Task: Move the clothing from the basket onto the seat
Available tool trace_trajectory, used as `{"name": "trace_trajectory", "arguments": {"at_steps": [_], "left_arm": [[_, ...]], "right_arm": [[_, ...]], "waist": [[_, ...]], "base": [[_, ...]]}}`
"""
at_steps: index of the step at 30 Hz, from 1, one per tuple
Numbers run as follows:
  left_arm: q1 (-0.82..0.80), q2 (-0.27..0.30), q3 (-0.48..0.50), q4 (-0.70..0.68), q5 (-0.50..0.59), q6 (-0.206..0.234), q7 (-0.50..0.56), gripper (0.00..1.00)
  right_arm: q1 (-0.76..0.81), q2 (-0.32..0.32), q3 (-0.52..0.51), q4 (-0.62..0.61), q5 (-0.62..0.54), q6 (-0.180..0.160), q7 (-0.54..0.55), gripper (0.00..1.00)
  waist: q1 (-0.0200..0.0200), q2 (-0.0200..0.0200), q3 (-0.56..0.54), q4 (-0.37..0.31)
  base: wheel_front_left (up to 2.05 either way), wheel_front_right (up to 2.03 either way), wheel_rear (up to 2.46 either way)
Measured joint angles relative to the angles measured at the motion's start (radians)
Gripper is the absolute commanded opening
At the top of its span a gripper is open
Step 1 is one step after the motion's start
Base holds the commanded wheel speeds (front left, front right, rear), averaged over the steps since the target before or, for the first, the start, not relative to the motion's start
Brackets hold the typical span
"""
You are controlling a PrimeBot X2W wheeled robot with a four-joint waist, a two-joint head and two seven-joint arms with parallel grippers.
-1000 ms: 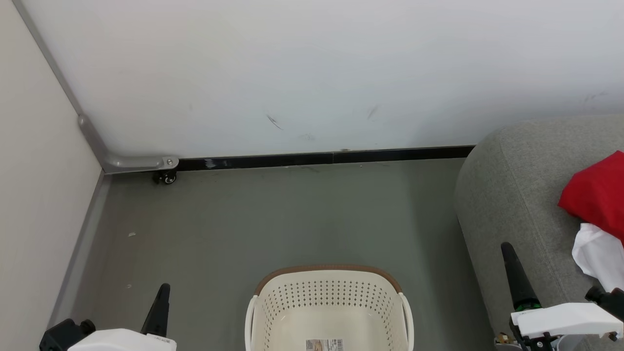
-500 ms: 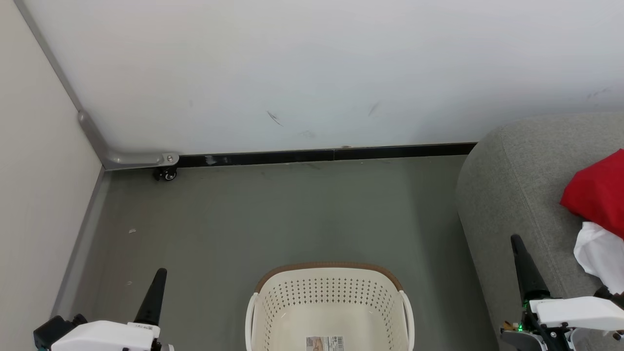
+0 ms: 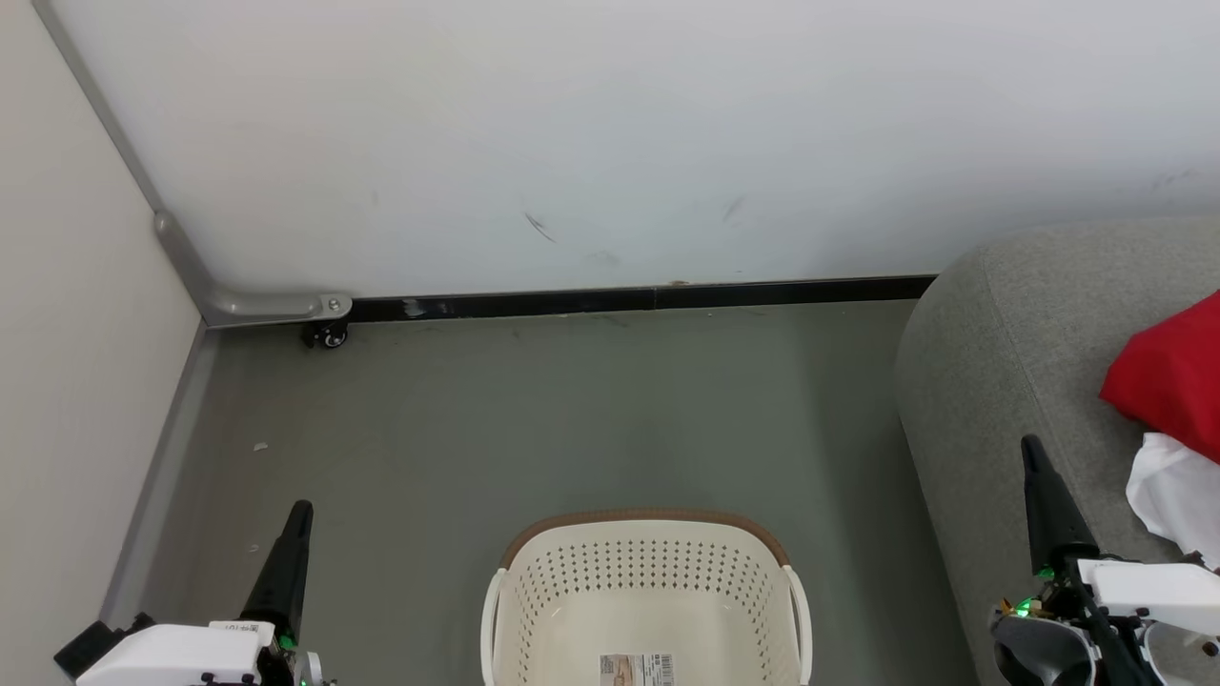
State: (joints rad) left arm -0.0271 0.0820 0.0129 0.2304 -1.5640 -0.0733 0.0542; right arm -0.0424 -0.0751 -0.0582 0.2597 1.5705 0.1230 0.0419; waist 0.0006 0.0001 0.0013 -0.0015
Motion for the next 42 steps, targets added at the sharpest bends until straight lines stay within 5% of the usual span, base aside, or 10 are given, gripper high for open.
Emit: {"name": "trace_trajectory", "arguments": {"at_steps": [8,42], "left_arm": [[-0.007,-0.018,0.025,0.011,-0.070,-0.033,0.017,0.00],[-0.018,-0.018,0.029,0.034,-0.070,-0.042,0.021,0.00]], "right_arm": [[-0.006,-0.005,-0.007,0.000,0.086,0.000,0.011,0.00],[-0.020,-0.005,-0.011,0.004,0.086,0.000,0.011,0.00]], "waist": [[0.0000,0.0000,0.002,0.001],[-0.0002,0.0000,0.002,0.001]], "base": [[0.00,0.00,0.00],[0.00,0.00,0.00]]}}
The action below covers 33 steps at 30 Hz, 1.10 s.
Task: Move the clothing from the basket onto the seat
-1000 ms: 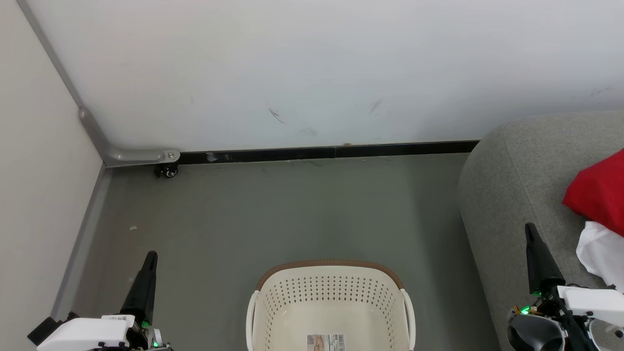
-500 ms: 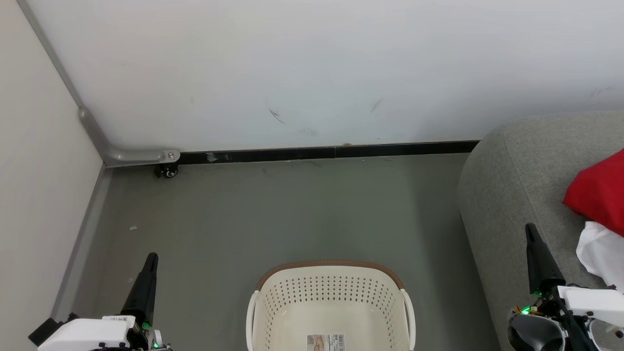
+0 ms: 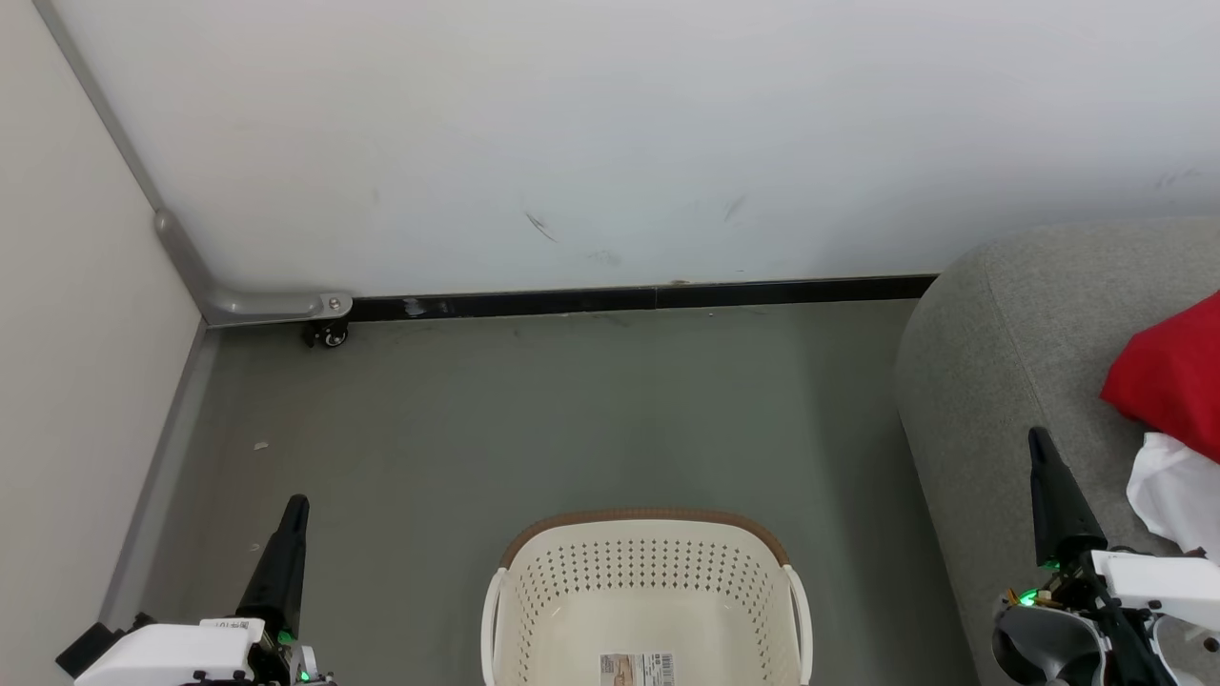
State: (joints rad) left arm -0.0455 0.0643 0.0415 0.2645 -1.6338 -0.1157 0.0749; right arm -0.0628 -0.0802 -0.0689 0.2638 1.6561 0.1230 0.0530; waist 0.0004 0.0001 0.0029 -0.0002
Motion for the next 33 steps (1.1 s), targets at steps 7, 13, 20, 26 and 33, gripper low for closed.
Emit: {"name": "trace_trajectory", "arguments": {"at_steps": [7,13,20,26,33], "left_arm": [[-0.001,0.000,0.001,0.004,0.000,0.000,0.001,0.00],[-0.002,0.000,0.001,0.006,0.000,0.000,0.001,0.00],[-0.002,0.000,0.001,0.008,0.000,-0.001,0.001,0.00],[-0.003,0.000,0.001,0.009,0.000,-0.003,0.001,0.00],[-0.003,-0.001,0.002,0.010,0.000,-0.003,0.002,0.00]], "right_arm": [[0.000,0.000,-0.002,0.000,0.000,0.000,0.000,0.00],[0.000,0.000,-0.002,0.000,0.000,0.000,0.002,0.00],[0.000,0.000,-0.004,0.000,0.000,0.000,0.002,0.00],[0.000,0.000,-0.004,0.000,0.000,0.000,0.002,0.00],[0.000,0.000,-0.006,0.000,0.000,0.000,0.005,0.00]], "waist": [[-0.0001,0.0000,0.000,0.000],[-0.0001,0.0000,0.000,0.000],[-0.0001,0.0000,0.000,0.000],[-0.0001,0.0000,0.000,0.000],[-0.0002,0.0000,0.000,0.000]], "base": [[0.00,0.00,0.00],[0.00,0.00,0.00],[0.00,0.00,0.00],[0.00,0.00,0.00],[0.00,0.00,0.00]]}}
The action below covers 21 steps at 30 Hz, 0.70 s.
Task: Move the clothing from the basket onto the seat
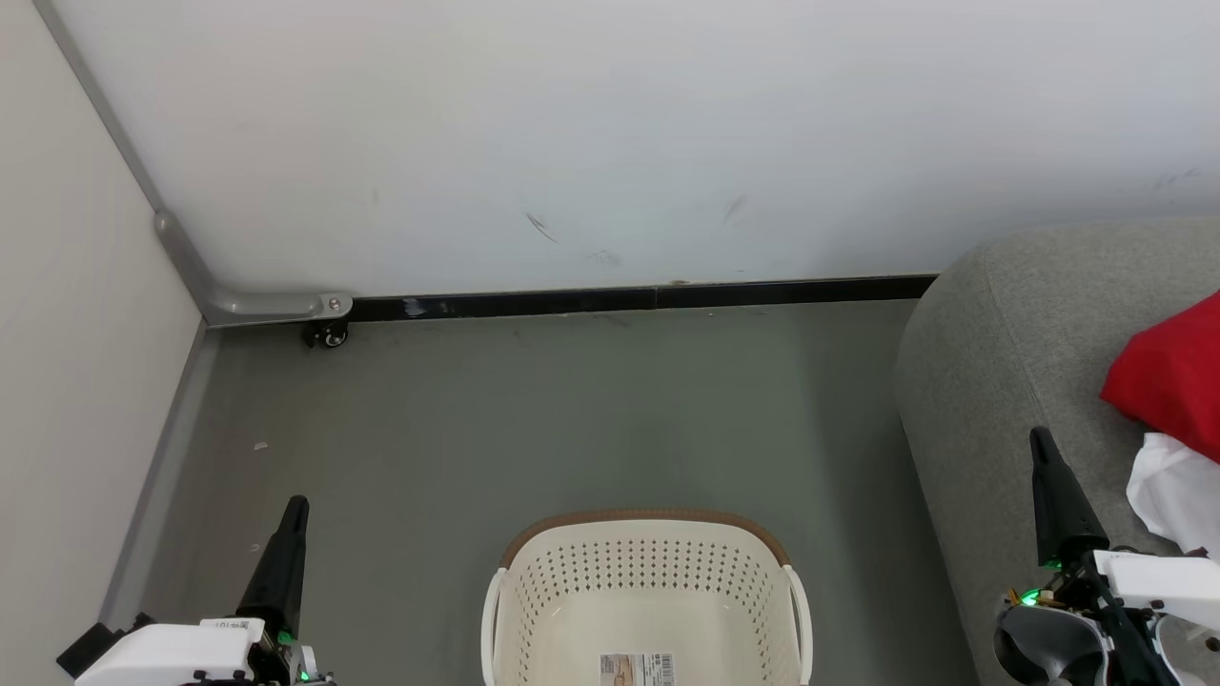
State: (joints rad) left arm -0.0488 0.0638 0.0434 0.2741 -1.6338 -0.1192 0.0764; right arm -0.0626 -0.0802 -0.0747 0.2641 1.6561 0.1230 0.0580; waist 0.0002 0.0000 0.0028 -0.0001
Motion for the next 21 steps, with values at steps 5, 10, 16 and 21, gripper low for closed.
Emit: {"name": "trace_trajectory", "arguments": {"at_steps": [5,10,16,21], "left_arm": [[-0.002,0.000,0.000,0.001,0.000,0.000,0.000,0.00],[-0.008,0.000,0.001,0.002,0.000,0.000,0.002,0.00],[-0.009,0.000,0.001,0.003,0.000,0.000,0.003,0.00],[-0.009,-0.001,0.001,0.003,0.000,0.000,0.003,0.00]], "right_arm": [[0.000,0.000,-0.002,0.000,0.000,0.000,0.004,0.00],[0.000,0.000,-0.002,0.000,0.000,0.000,0.004,0.00],[0.000,0.000,-0.003,0.000,0.000,0.000,0.004,0.00],[0.000,0.000,-0.003,0.000,0.000,0.000,0.004,0.00]], "waist": [[0.0000,0.0000,0.000,0.000],[0.0000,0.0000,0.000,0.000],[0.0000,0.0000,0.000,0.000],[0.0000,0.0000,0.000,0.000]], "base": [[0.00,0.00,0.00],[0.00,0.00,0.00],[0.00,0.00,0.00],[0.00,0.00,0.00]]}}
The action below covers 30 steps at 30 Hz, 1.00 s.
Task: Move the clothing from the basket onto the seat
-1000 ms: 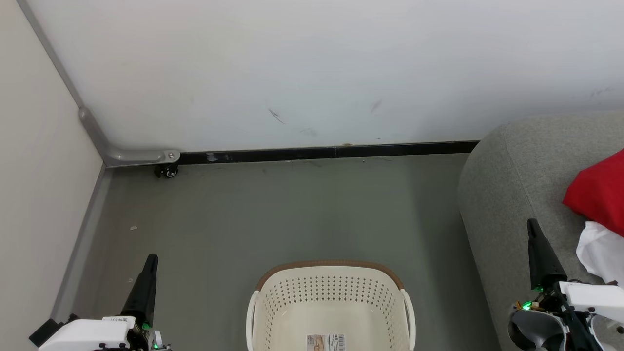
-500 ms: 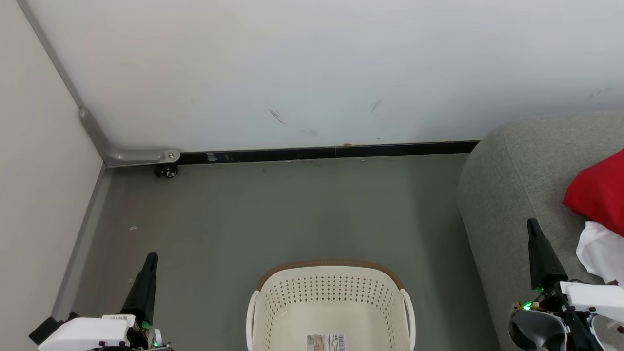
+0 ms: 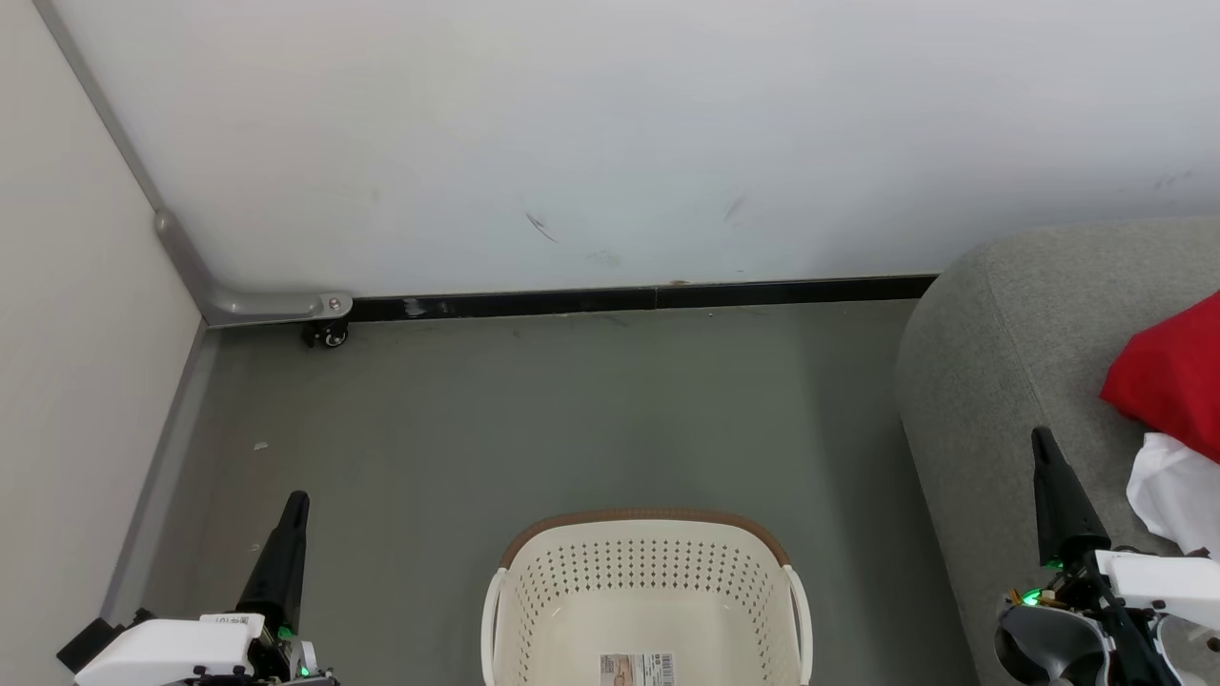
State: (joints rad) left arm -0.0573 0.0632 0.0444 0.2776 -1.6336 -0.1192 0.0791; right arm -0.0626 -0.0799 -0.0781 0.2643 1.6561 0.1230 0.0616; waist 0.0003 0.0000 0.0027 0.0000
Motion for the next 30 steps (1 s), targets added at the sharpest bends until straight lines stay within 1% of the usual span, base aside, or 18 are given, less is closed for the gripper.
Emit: {"name": "trace_trajectory", "arguments": {"at_steps": [30], "left_arm": [[0.000,-0.001,0.002,0.002,0.000,-0.001,0.000,0.00]], "right_arm": [[0.000,0.001,-0.004,0.000,0.000,0.000,0.000,0.00]], "waist": [[-0.0001,0.0000,0.000,0.000]], "base": [[0.00,0.00,0.00]]}}
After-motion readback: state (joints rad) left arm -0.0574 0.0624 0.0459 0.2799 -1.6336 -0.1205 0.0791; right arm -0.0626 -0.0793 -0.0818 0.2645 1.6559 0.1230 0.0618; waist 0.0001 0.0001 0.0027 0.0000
